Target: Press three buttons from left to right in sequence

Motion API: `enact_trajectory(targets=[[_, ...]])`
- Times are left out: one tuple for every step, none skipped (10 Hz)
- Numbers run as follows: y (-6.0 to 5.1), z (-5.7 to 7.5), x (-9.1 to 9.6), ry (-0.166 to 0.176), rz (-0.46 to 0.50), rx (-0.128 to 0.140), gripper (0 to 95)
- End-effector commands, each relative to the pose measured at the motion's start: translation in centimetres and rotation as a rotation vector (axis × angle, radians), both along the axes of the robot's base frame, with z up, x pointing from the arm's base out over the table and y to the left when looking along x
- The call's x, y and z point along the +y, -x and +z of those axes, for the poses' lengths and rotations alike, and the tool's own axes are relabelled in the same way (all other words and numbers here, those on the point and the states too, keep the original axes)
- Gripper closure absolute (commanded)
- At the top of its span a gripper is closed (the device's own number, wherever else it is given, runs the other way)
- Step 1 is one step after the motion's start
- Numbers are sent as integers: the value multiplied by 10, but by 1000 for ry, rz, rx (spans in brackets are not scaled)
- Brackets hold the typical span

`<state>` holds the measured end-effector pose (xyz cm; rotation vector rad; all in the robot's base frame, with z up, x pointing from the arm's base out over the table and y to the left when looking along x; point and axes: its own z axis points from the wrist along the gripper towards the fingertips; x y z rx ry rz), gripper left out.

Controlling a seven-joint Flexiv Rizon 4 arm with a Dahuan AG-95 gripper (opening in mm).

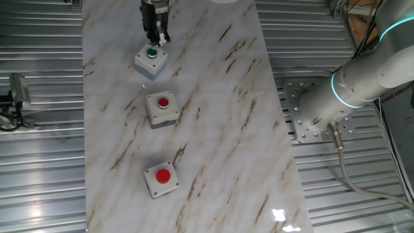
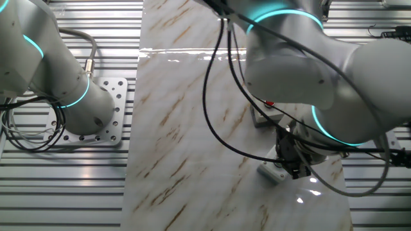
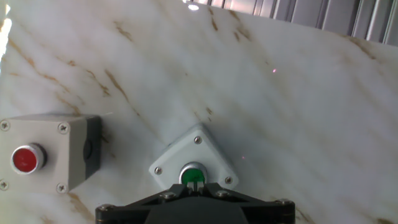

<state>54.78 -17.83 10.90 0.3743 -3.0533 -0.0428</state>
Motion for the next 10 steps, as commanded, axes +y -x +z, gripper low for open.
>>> enact_trajectory(targets=[[-2, 1, 1, -6, 3, 3, 950], [-5, 0, 1, -7, 5, 3, 950], [-5, -1, 1, -7, 6, 4, 950], [-6, -3, 2, -9, 4, 0, 950], [-6, -6, 4, -7, 3, -5, 950], [-7, -7, 5, -11, -1, -8, 950], [-7, -8, 6, -10, -2, -7, 950], [-7, -8, 6, -10, -3, -7, 950], [-7, -10, 7, -11, -6, -8, 950], [-8, -10, 7, -11, -6, -8, 950]])
